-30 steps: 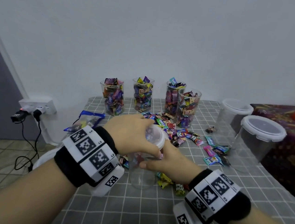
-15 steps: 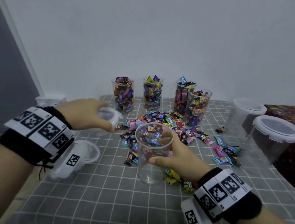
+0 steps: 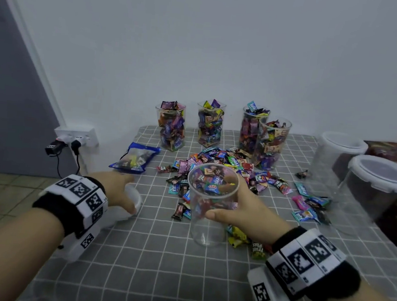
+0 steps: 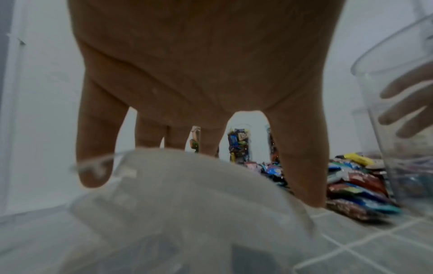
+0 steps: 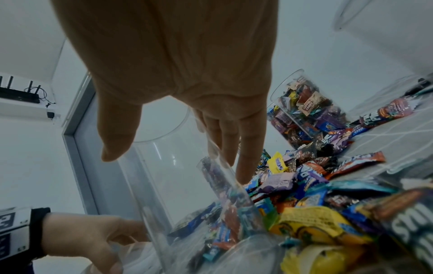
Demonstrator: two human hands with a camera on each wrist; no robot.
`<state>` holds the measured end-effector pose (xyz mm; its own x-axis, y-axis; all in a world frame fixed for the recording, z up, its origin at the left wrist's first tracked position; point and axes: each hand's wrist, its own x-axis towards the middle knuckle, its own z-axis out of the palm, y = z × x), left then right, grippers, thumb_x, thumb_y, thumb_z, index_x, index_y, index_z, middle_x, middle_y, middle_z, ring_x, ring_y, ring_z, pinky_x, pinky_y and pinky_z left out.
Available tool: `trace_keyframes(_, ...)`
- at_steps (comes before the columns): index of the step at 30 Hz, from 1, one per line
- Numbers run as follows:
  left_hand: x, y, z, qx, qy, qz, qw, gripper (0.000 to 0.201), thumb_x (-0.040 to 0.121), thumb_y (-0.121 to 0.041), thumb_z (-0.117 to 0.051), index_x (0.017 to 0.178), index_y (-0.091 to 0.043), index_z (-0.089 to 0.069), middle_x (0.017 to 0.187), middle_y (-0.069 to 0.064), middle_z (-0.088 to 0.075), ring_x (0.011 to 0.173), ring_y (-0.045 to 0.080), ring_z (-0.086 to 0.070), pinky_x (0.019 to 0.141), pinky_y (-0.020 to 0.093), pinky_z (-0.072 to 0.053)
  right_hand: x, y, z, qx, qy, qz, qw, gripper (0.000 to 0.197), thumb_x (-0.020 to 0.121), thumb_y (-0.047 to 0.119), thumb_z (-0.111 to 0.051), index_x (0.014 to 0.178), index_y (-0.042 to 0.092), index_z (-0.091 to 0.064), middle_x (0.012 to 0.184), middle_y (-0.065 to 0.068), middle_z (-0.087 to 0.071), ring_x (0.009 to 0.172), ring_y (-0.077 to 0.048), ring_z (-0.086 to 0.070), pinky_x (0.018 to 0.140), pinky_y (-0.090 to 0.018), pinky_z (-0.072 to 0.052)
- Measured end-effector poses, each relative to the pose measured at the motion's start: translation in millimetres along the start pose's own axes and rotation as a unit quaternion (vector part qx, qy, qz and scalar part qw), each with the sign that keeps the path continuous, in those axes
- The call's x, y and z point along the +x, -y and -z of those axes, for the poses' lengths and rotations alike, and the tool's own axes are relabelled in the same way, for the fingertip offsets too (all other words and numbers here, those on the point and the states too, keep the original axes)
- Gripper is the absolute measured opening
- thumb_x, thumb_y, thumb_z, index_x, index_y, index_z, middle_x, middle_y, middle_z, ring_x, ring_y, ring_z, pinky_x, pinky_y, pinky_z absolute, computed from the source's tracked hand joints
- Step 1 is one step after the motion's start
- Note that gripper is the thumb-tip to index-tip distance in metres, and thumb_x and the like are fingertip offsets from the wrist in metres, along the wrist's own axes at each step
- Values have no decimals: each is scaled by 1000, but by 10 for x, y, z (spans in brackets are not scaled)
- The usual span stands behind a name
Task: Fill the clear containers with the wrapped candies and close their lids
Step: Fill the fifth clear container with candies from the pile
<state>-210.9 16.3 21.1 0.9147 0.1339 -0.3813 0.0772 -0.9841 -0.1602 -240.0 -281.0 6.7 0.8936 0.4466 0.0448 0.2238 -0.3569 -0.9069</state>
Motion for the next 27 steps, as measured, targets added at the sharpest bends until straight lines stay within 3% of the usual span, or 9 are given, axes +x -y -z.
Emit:
trace_keyframes(2,19,-11,-29,8,11,-1,1000,92,71,-66,-64,146,-28,-25,149,-2,-35,133,18,-38,104,32,-36,3,-6,-8,-4,-4,0,1000,61,74,23,-79,107,45,-33,107,25,-50,101,12,-52,86,-6,-41)
trace_keyframes(6,34,-13,-14,4,-1,-7,1000,89,75,-69,-56,147,-30,-22,152,-2,-32,135,18,-35,106,33,-34,17,-33,-11,1,-7,1,1000,73,74,23,-80,119,44,-27,112,28,-47,99,24,-46,88,-7,-39)
trace_keyframes(8,27,-44,31,-1,-18,-12,1000,88,75,-73,-52,147,-32,-24,151,-3,-33,134,18,-38,105,35,-37,20,-46,-7,4,-7,-2,1000,76,74,22,-79,123,42,-25,113,28,-47,100,24,-46,88,-7,-40)
trace_keyframes(12,-9,-185,128,-21,-52,-49,997,83,76,-73,-51,145,-33,-26,151,-1,-31,133,19,-36,104,37,-38,18,-30,38,-48,25,-7,999,84,75,20,-79,126,47,-18,123,27,-44,114,7,-47,97,-11,-39)
trace_keyframes(14,-23,-280,158,-39,-68,-77,994,83,76,-72,-52,145,-35,-27,151,0,-32,135,20,-33,106,38,-36,22,-43,100,-127,52,-8,990,90,73,21,-80,133,46,-18,133,18,-42,123,-2,-43,104,-19,-36)
trace_keyframes(17,-33,-440,179,-60,-80,-115,988,84,76,-68,-56,146,-33,-26,150,0,-34,135,20,-34,109,37,-32,27,-114,225,-277,75,-32,957,101,70,33,-77,148,32,-12,150,4,-28,134,-14,-29,112,-36,-30)
trace_keyframes(21,70,-651,150,-79,-67,-140,985,94,72,-61,-67,148,-33,-19,151,-3,-30,132,19,-39,106,38,-38,22,-186,376,-442,125,-84,884,111,73,41,-75,151,25,3,157,3,-4,142,-19,-15,113,-34,-28)
trace_keyframes(24,211,-787,90,-70,-56,-147,985,103,66,-60,-73,148,-34,-17,151,-3,-29,131,19,-39,104,41,-41,57,-234,433,-530,168,-117,823,120,72,48,-75,150,24,12,158,1,9,145,-23,-3,114,-40,-27)
trace_keyframes(27,344,-881,18,-54,-56,-140,987,107,60,-64,-74,147,-37,-16,148,-2,-30,131,21,-38,101,44,-43,129,-307,476,-568,184,-141,790,125,68,58,-74,149,25,15,158,-1,15,146,-25,6,116,-46,-23)
